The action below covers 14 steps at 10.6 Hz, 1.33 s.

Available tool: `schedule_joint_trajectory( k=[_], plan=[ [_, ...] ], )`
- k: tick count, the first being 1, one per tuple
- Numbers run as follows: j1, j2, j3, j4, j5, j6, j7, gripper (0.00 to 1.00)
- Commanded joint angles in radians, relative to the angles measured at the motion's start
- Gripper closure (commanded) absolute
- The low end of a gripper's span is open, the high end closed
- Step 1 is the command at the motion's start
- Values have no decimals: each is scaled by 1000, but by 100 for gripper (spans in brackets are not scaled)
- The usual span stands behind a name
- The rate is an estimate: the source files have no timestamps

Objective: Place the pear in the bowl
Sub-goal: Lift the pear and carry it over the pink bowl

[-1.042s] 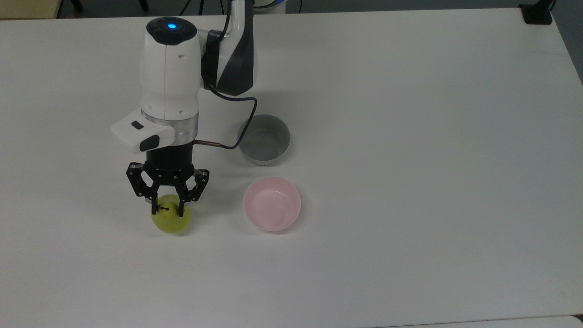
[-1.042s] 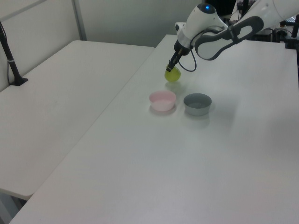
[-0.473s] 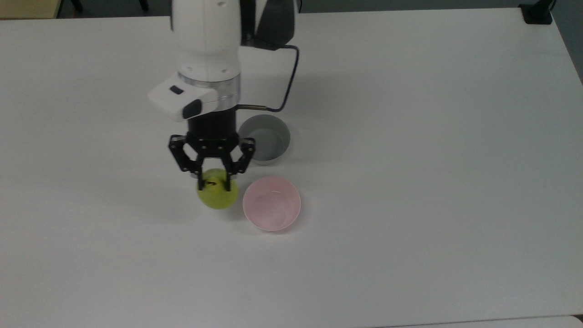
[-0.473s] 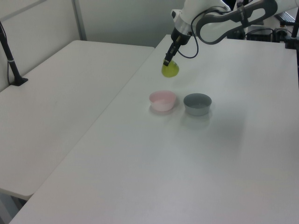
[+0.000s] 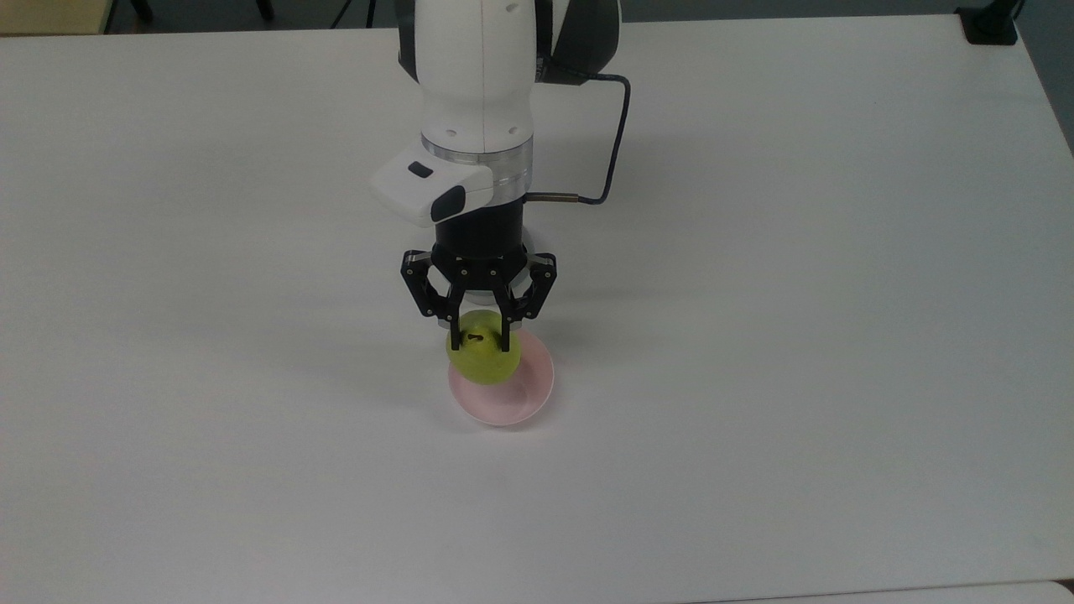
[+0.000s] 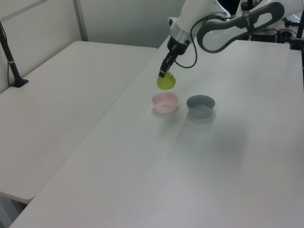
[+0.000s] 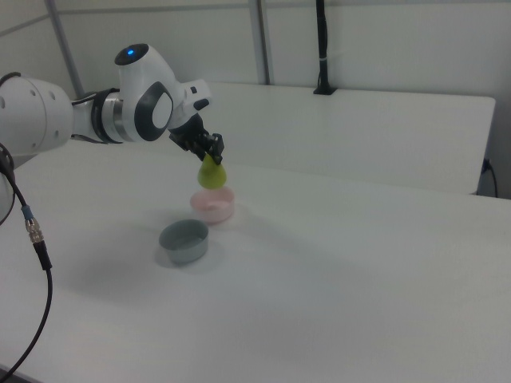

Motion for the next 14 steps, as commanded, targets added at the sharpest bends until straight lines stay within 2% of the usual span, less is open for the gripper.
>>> schedule_joint_trajectory(
  k=[1,3,5,8,14],
  plan=[
    [2,-15,-2,-15,-21,-3,33,100],
    [7,-9,0,-26,-26,47,38,100],
    [12,-8,-2,-88,-29,151,37,100],
    [10,14,-2,-128,-41,260,37,100],
    [25,58,-2,-144,-40,326,38,100]
  ],
)
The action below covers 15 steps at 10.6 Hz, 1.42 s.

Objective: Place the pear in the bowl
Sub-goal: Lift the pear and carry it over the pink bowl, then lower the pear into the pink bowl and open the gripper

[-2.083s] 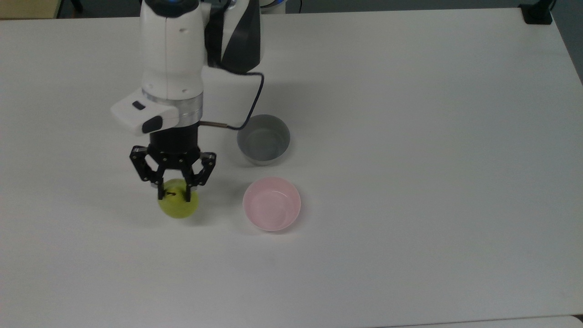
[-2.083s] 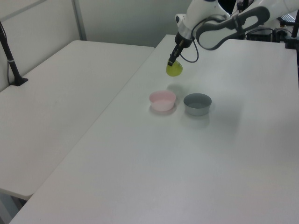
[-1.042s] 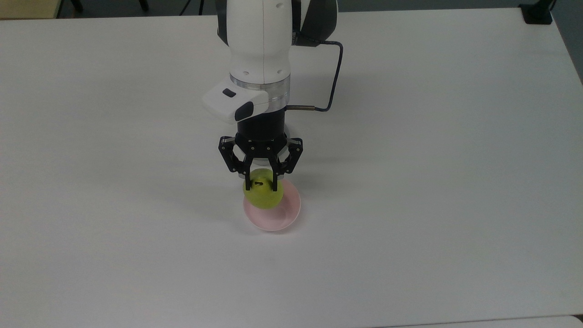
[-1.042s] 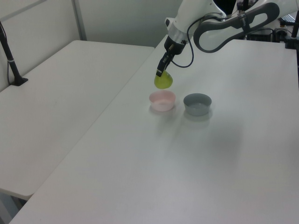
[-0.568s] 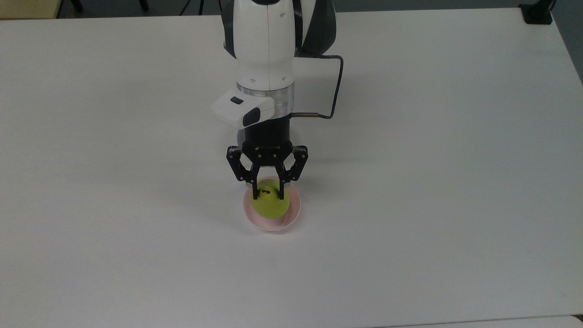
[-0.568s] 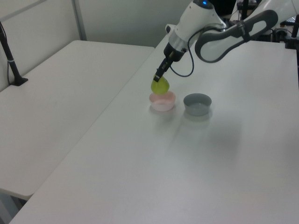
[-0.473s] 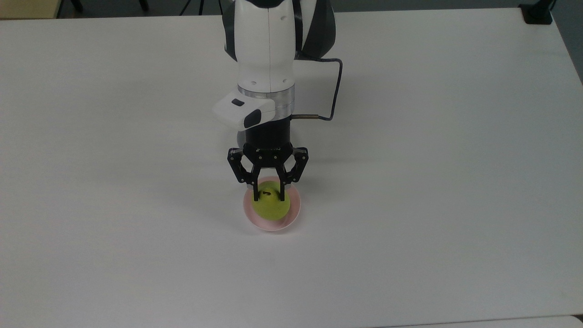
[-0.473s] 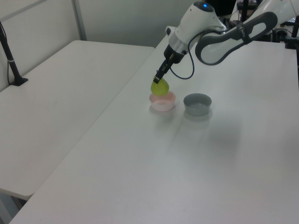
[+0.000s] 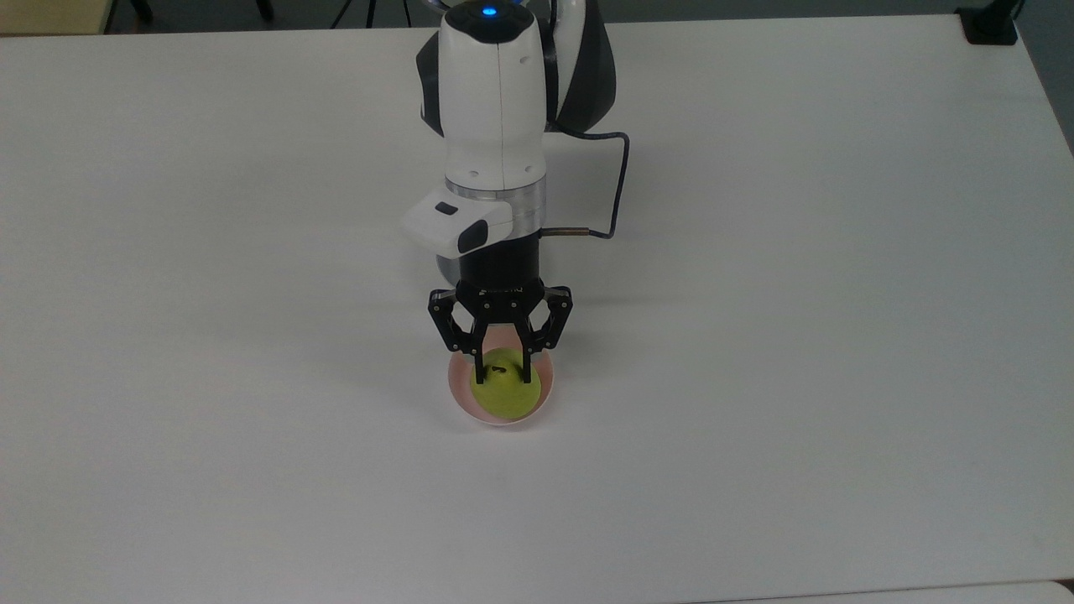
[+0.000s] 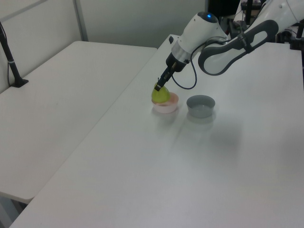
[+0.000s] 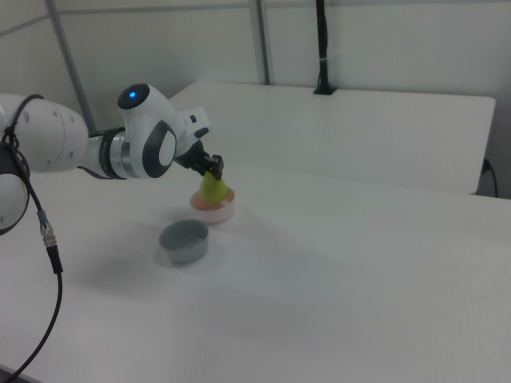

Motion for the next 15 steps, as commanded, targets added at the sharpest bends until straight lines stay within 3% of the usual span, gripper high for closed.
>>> schedule_joint_trajectory(
  k=[1,3,4,5,7,8,9,11,15],
  plan=[
    [14,-4,-2,-32,-27,37,34,100],
    [12,-1,-2,-36,-27,37,34,92],
    [8,-4,-2,-36,-27,34,34,77],
    [6,-4,-2,-35,-27,34,34,56],
    [6,-13,-2,-35,-24,28,35,29],
    [5,-16,-2,-35,-24,28,55,8],
    [5,-23,-2,-33,-25,22,60,0],
    [0,-58,-4,-32,-25,-36,61,0],
    [-14,-219,-4,-7,-21,-407,61,0]
  ],
)
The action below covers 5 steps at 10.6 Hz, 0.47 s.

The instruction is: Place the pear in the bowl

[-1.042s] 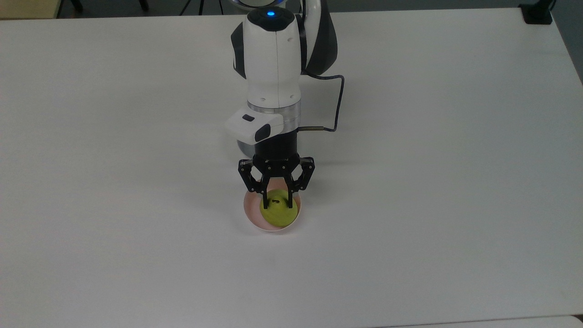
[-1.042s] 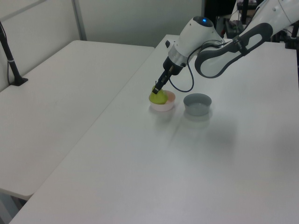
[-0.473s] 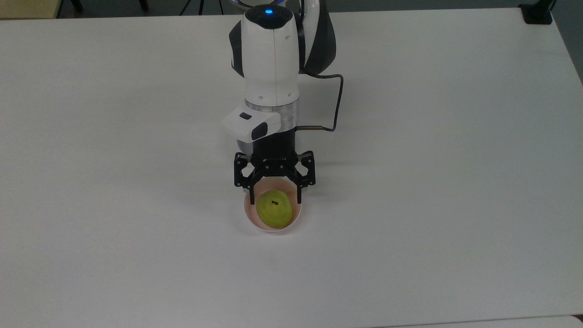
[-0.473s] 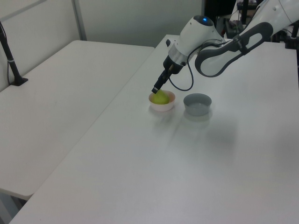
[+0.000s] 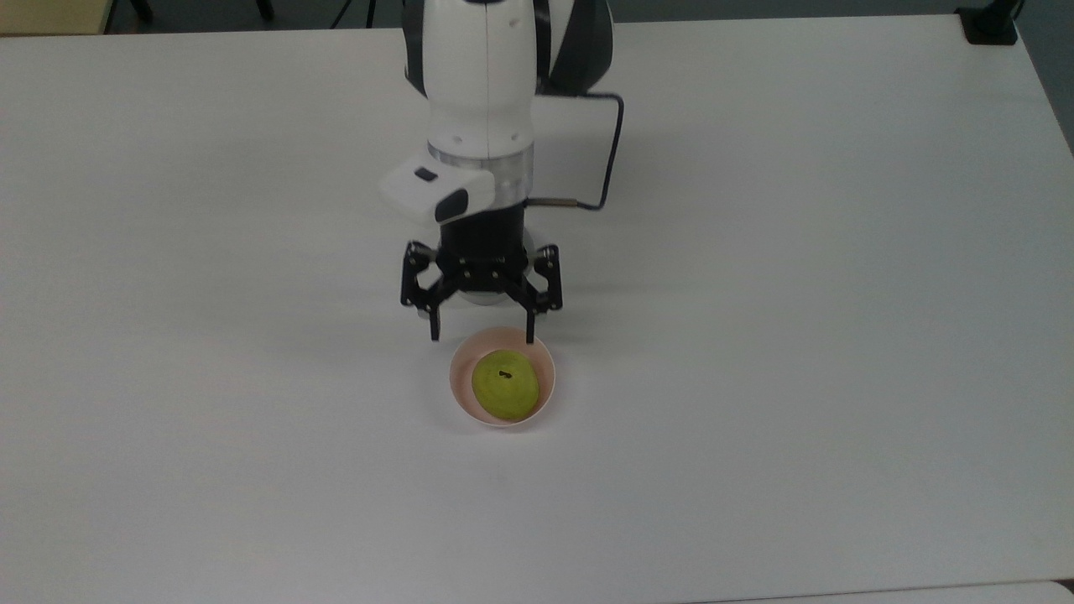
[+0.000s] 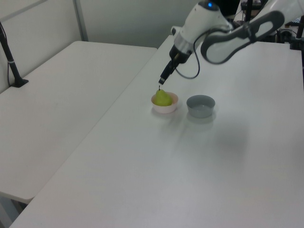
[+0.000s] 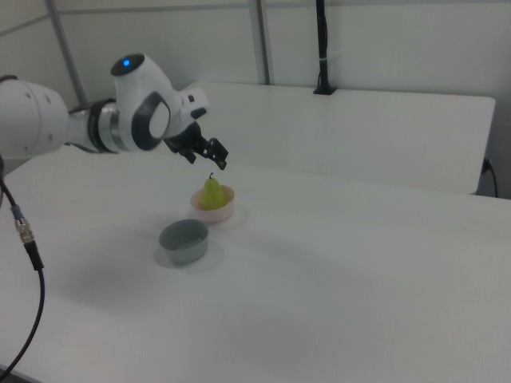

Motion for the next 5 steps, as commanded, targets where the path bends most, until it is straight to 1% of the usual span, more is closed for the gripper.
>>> schedule_joint_trajectory(
  k=[1,2,5],
  plan=[
    [-1,-150,-1,4,-13,-312,32,0],
    [-3,-196,-1,20,-2,-423,36,0],
    [-21,-340,-5,18,10,-727,28,0]
  ],
)
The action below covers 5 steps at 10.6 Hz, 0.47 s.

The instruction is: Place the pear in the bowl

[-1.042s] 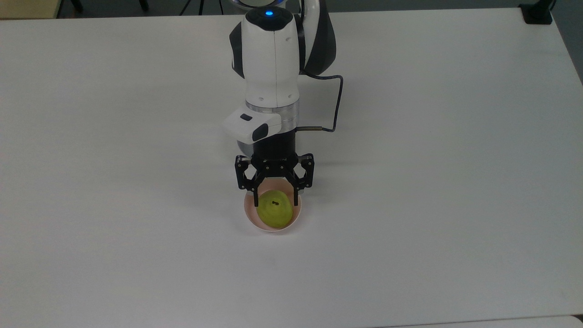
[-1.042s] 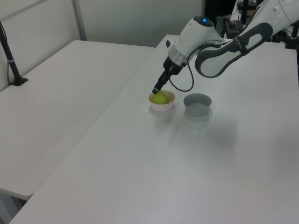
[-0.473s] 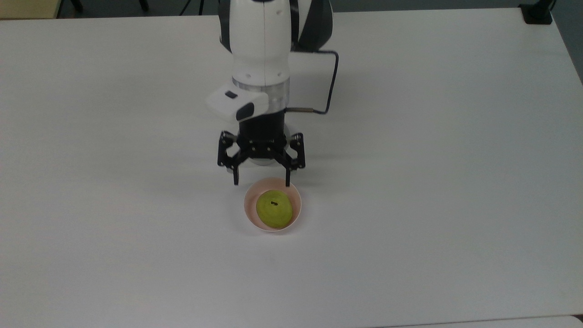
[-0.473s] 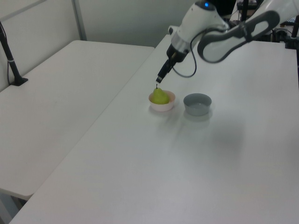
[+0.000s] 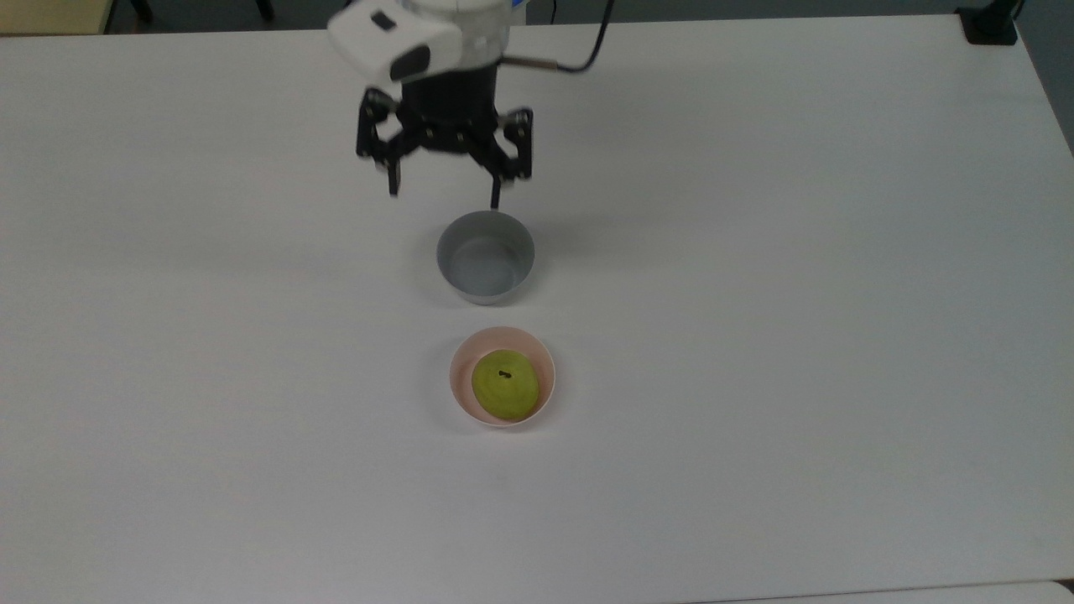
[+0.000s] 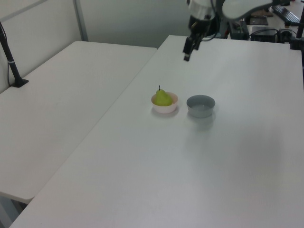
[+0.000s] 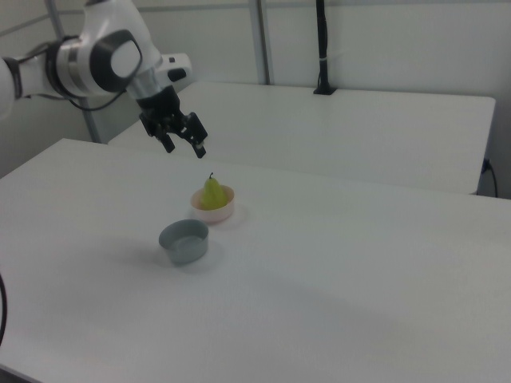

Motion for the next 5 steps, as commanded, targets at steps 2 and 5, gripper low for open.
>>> schedule_joint_trajectory(
  k=[2,5],
  plan=[
    [-25,-169,-28,-24,83,-320,-11,0],
    [-65,-235,-51,-63,177,-388,-205,0]
  ],
)
